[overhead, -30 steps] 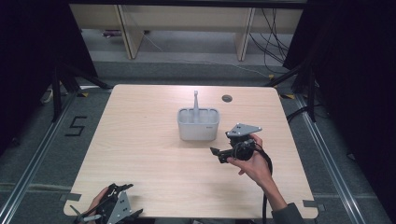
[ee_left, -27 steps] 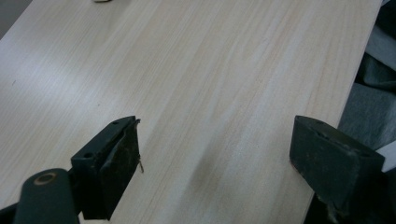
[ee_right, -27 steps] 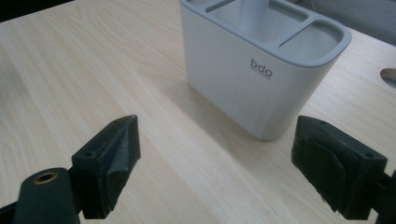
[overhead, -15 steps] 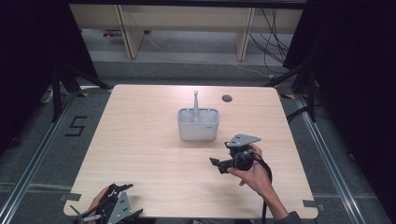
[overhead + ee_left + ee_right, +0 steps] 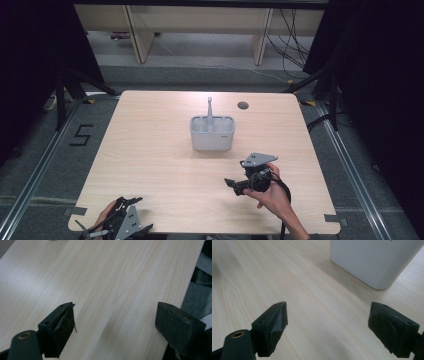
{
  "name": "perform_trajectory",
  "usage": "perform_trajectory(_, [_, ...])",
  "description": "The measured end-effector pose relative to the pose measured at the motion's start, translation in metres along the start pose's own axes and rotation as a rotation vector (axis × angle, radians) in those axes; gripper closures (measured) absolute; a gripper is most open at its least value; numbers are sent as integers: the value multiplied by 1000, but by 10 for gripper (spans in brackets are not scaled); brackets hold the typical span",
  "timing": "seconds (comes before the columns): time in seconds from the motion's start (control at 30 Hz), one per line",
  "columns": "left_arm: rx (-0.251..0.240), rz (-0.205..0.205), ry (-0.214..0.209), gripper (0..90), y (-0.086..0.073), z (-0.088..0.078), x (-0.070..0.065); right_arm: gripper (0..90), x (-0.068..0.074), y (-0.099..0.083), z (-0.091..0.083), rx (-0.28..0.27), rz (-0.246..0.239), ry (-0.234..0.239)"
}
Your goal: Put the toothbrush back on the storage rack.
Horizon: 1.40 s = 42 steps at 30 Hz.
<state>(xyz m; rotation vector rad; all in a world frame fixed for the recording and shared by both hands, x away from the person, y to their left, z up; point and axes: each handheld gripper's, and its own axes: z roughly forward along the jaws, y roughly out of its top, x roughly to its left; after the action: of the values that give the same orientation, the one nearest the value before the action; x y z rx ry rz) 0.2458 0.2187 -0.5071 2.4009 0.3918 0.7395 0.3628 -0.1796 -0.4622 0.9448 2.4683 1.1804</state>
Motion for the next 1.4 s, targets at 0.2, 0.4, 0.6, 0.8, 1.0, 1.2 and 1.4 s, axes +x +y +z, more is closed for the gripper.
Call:
perform_trajectory(0.2, [-7,-7,15,156,0,1,0,166,4,-8,0,2,-15,10])
perform_trajectory(0.4, [-6,-5,10,156,0,1,0,165,8,-14,-1,9,-13,9])
perform_trajectory(0.6, [-4,-5,11,156,0,1,0,165,11,-20,-2,9,-9,4])
perform_trajectory(0.8, [-6,-7,17,156,0,1,-1,164,14,-26,-5,20,-8,-2])
perform_trajectory(1.0, [-1,-5,-7,156,0,0,0,164,16,-31,-6,20,-22,-3])
perform_trajectory(1.2, [-4,-5,8,156,0,2,-1,164,19,-37,-8,25,-31,1])
perform_trajectory(1.4, [-5,-6,9,156,0,2,-1,163,21,-42,-11,39,-35,-12])
